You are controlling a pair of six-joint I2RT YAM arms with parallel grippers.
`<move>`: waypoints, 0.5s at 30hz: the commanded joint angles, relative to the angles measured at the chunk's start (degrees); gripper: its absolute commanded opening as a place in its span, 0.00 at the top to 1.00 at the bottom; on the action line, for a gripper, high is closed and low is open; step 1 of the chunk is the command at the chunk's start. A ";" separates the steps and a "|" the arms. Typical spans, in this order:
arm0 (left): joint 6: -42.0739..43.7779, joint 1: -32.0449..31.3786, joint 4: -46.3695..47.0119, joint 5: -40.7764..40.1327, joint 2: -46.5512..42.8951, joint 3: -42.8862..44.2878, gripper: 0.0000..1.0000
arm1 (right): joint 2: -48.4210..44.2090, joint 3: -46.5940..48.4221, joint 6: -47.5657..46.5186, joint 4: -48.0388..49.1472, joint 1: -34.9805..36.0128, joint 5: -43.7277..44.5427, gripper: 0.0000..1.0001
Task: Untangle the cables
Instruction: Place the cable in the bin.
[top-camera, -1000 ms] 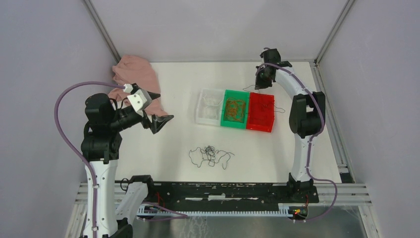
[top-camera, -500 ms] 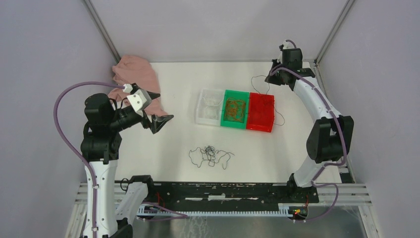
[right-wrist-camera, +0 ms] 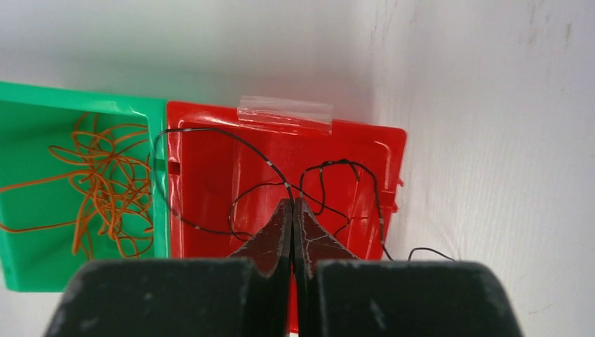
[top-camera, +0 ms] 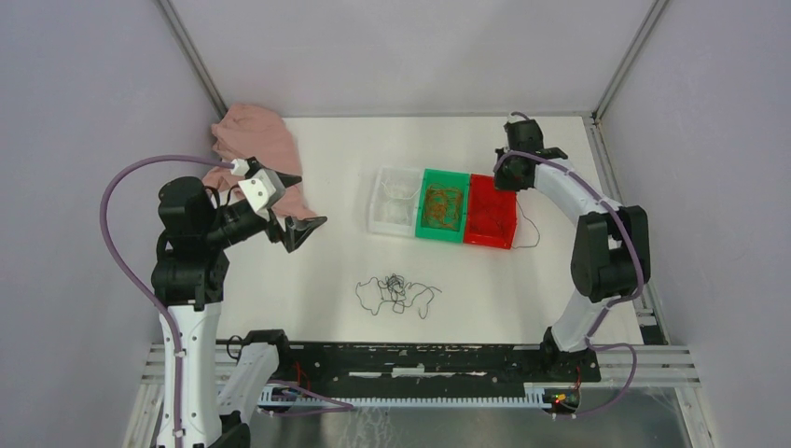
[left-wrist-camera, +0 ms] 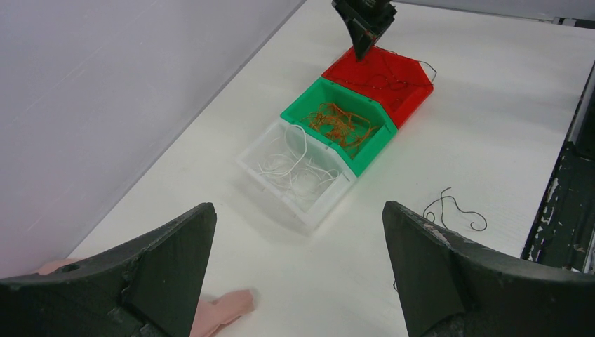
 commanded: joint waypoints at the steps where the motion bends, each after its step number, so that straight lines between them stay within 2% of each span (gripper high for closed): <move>1: 1.46 -0.08 2.54 0.40 -0.59 1.10 0.05 | 2.80 1.26 -2.98 -0.53 3.39 6.03 1.00; 11: 1.66 -0.08 2.60 0.31 -0.43 0.92 0.05 | 12.54 8.59 -6.33 -6.42 8.35 13.86 1.00; 13: 1.66 -0.07 2.56 0.39 -0.37 0.98 0.05 | 13.32 9.05 -6.77 -6.58 8.64 14.99 0.98; 15: 1.72 -0.11 2.56 0.31 -0.35 1.02 0.05 | 13.39 8.79 -6.78 -5.78 8.70 16.29 0.92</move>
